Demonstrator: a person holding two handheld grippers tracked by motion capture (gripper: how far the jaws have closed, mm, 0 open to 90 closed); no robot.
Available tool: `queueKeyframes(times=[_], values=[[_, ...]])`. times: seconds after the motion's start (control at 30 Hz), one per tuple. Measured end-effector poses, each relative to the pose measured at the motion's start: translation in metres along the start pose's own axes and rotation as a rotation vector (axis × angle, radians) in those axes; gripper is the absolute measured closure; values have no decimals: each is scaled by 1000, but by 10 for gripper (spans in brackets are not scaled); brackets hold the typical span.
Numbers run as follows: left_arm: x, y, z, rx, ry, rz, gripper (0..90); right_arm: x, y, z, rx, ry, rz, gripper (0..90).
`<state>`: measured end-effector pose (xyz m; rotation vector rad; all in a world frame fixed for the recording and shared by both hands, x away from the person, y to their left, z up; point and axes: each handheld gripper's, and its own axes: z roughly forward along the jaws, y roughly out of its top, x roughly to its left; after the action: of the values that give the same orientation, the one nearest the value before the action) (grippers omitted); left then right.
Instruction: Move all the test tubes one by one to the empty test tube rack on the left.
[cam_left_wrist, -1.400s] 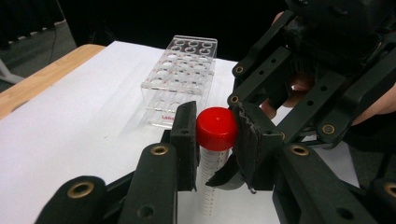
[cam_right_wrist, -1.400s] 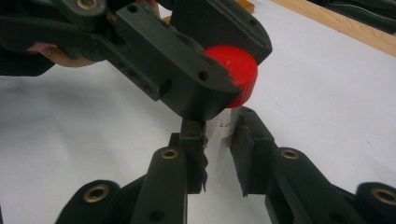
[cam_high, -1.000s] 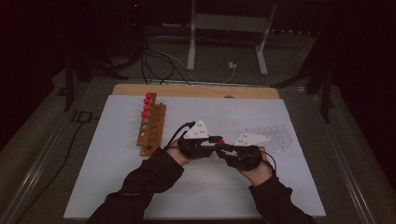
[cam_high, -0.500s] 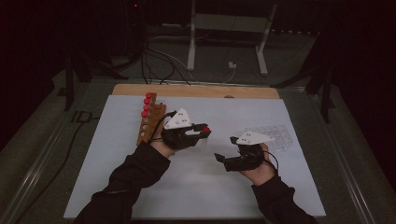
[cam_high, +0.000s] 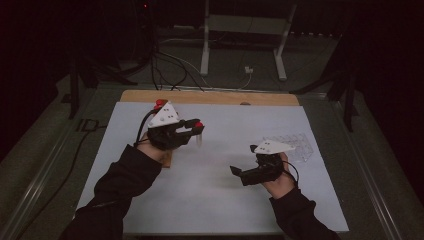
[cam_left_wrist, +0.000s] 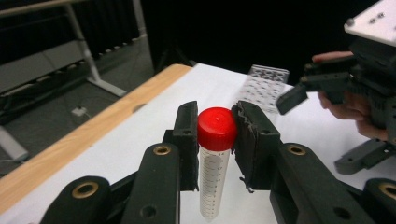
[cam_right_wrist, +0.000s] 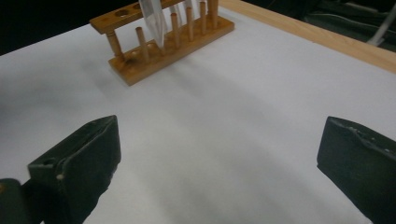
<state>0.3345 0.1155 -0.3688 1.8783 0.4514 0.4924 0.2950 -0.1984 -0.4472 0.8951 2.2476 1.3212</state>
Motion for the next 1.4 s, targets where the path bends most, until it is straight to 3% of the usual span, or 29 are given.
queueKeyframes(times=[0.77,1.07,1.4], values=[[56,-31,-64,3,231,-78,722,2,1,-1,-13,21,-11,0],[72,-52,-59,23,291,-117,721,1,0,0,-11,18,-12,0],[77,-74,-47,77,300,-141,721,0,-1,0,-9,22,-6,0]])
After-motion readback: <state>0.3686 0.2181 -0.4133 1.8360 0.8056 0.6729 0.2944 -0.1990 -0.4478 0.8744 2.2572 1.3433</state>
